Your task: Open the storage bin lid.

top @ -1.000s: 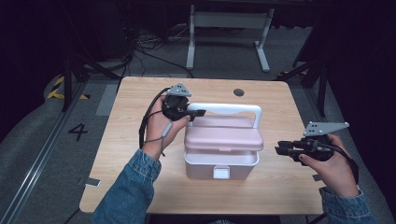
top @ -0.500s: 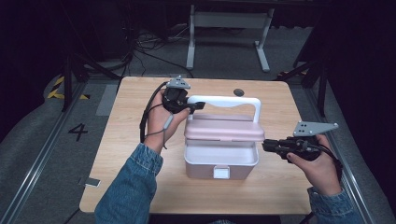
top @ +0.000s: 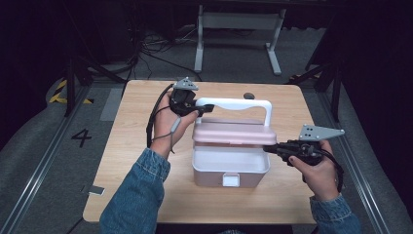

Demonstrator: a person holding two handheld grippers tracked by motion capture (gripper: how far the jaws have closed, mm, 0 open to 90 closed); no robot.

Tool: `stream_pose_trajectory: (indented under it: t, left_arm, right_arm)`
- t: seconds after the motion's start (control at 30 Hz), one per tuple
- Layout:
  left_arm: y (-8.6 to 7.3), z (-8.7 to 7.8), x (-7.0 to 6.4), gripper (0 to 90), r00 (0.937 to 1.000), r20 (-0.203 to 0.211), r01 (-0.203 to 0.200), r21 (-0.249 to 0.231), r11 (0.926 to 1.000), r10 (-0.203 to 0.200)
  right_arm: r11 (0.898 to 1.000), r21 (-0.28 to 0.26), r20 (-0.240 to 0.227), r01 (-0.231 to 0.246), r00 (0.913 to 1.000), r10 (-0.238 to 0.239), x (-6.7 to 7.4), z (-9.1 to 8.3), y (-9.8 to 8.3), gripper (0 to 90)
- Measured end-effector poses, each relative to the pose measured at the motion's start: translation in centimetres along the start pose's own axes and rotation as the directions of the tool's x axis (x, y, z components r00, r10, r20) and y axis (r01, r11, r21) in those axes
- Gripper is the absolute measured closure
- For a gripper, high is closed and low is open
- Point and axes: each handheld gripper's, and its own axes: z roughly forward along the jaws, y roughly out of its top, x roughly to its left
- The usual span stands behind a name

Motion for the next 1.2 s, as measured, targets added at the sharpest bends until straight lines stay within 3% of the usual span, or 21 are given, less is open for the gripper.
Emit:
stream_pose_trajectory:
  t: [0.23, 0.47, 0.67, 0.93, 1.03, 1.17, 1.2]
  left_arm:
    - [0.3, 0.2, 0.2, 77.6, 1.0, -0.004, 0.009, 0.002, 1.0, -0.009]
    - [0.1, 0.1, 0.3, 73.7, 0.9998, -0.004, 0.019, -0.003, 0.9998, -0.019]
    - [-0.5, -0.5, 0.5, 59.4, 0.9993, -0.036, -0.006, -0.013, 0.9999, 0.005]
    - [-1.6, -2.9, 0.1, 45.5, 0.9952, -0.086, -0.047, -0.019, 0.9987, 0.045]
    - [-2.0, -4.5, -0.4, 44.4, 0.9926, -0.096, -0.077, -0.02, 0.9968, 0.075]
    - [-2.7, -6.0, -1.0, 42.9, 0.9903, -0.108, -0.088, -0.005, 0.9961, 0.087]
    - [-3.3, -6.7, -1.3, 42.1, 0.9894, -0.113, -0.09, 0.017, 0.9958, 0.091]
  right_arm:
    - [0.998, -0.069, 0.024, -0.003, 0.9997, 0.004, -0.2, -0.1, 0.2, 90.0]
    - [0.998, -0.068, 0.032, -0.004, 0.9995, 0.006, -0.2, 0.0, 0.3, 90.0]
    - [0.998, -0.062, 0.034, 0.0, 0.9994, 0.003, -0.1, 0.1, 0.3, 90.0]
    - [0.998, -0.062, 0.041, 0.007, 0.9991, -0.005, 0.0, 0.1, 0.3, 90.0]
    - [0.998, -0.061, 0.042, 0.007, 0.9991, -0.004, 0.0, 0.0, 0.4, 90.0]
    - [0.998, -0.063, 0.039, 0.003, 0.9992, 0.0, 0.1, 0.1, 0.4, 90.0]
    - [0.998, -0.067, 0.036, -0.003, 0.9993, 0.005, 0.1, 0.1, 0.4, 90.0]
